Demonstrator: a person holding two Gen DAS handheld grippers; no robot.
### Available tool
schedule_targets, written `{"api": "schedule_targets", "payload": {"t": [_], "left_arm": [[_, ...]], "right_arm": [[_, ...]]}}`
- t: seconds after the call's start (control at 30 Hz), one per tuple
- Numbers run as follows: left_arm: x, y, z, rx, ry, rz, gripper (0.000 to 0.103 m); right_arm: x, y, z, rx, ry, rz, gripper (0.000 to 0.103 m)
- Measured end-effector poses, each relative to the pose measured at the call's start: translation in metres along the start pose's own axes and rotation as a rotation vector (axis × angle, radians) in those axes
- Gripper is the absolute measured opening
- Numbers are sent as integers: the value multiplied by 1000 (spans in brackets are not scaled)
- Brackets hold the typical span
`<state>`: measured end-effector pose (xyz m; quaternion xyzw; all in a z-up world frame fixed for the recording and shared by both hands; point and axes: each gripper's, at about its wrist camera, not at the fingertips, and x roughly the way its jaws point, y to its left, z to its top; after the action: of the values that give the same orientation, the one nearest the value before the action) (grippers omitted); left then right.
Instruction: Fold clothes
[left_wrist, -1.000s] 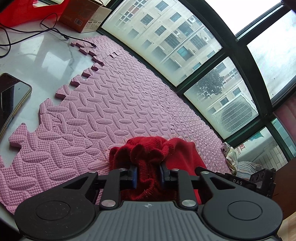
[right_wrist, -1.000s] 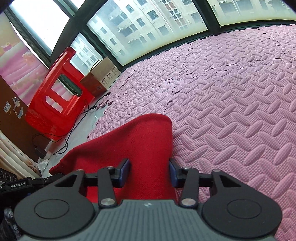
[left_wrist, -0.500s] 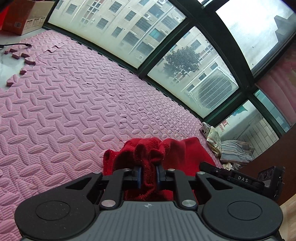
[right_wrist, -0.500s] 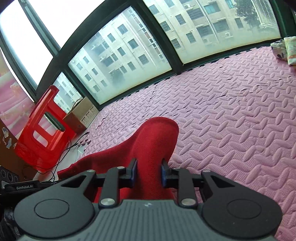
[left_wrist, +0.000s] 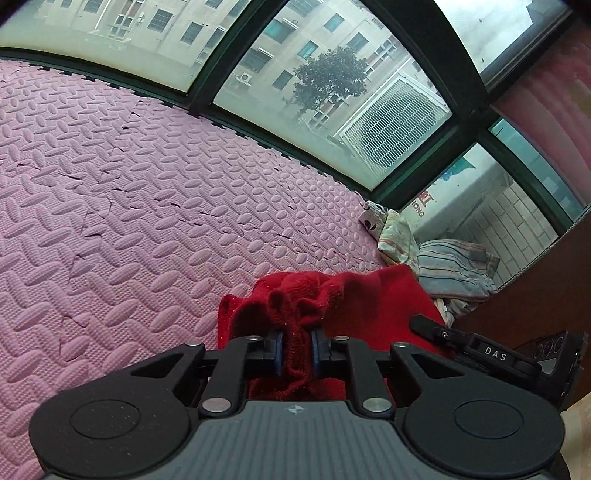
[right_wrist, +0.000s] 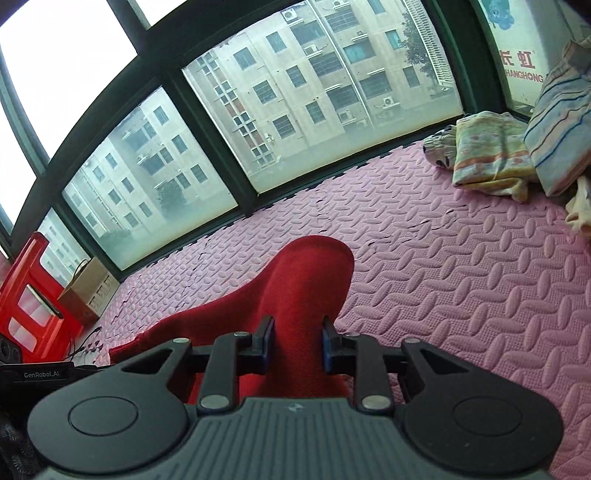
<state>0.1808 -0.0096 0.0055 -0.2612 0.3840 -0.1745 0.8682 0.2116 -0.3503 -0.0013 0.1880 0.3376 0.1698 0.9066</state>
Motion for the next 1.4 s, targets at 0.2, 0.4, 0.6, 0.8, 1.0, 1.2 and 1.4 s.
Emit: {"api": "schedule_targets", "payload": {"t": [0.2, 0.4, 0.6, 0.8, 1.0, 1.2, 1.4], "left_arm": [[21, -8, 6, 18, 20, 65, 29], [23, -14, 12, 50, 9, 108, 57], [30, -22, 15, 100, 3, 163, 78], [42, -17, 21, 102, 18, 197, 78], [52, -9, 22, 85, 40, 213, 79], [46, -12, 20, 101, 36, 219, 82], [31, -23, 8, 155, 21, 247, 93]], "right_arm": [[5, -27, 1, 28, -5, -76, 37], [2, -23, 7, 0, -37, -83, 53], [25, -4, 16, -81, -5, -70, 56], [55, 5, 22, -132, 39, -88, 60], [74, 10, 21, -170, 73, -117, 63], [59, 19, 21, -204, 49, -114, 73], [22, 34, 6, -252, -11, -128, 89]]}}
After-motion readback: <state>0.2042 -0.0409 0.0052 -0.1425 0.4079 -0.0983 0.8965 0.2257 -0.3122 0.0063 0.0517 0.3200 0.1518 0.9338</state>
